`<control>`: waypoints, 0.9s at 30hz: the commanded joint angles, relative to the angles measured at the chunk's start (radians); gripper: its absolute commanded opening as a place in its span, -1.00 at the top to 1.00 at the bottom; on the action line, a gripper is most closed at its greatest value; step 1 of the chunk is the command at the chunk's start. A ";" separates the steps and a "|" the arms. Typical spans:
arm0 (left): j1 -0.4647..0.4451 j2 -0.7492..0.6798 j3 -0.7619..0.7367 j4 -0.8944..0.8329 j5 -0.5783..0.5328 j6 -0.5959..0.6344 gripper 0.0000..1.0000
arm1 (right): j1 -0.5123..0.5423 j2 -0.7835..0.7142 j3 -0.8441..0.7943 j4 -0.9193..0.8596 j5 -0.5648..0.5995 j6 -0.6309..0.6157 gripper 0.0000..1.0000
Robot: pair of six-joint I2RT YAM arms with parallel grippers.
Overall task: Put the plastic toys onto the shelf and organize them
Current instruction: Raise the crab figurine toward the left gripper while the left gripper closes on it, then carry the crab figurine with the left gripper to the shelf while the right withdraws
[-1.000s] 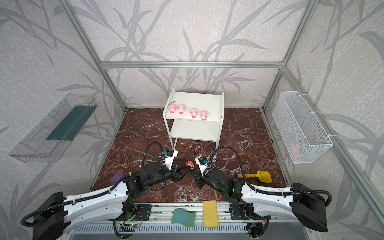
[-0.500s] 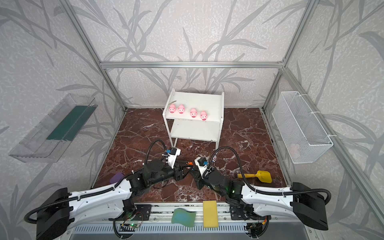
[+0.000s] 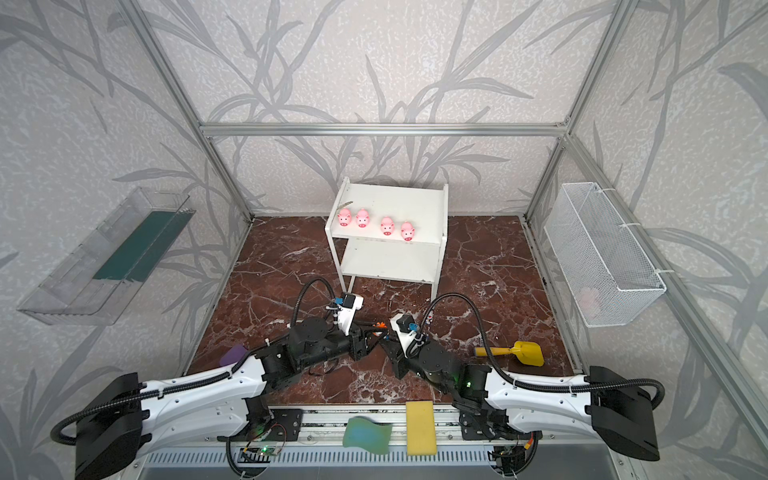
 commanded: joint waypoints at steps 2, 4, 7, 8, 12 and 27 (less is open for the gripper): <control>-0.001 0.026 0.040 0.035 0.035 -0.006 0.39 | 0.009 -0.033 -0.004 0.036 0.026 -0.014 0.72; 0.001 0.038 0.045 0.045 0.044 -0.006 0.52 | 0.008 -0.039 -0.002 0.029 0.028 -0.016 0.72; 0.004 0.050 0.054 0.054 0.050 -0.003 0.67 | 0.008 -0.047 -0.007 0.011 0.037 -0.013 0.69; 0.005 0.055 0.058 0.056 0.051 0.002 0.70 | 0.009 -0.050 -0.010 0.006 0.040 -0.011 0.68; 0.018 0.072 0.078 0.052 0.054 0.031 0.76 | 0.009 -0.082 -0.027 -0.032 0.052 -0.001 0.56; 0.059 0.368 0.325 0.150 -0.011 0.386 0.78 | 0.009 -0.624 -0.050 -0.755 0.161 0.060 -0.49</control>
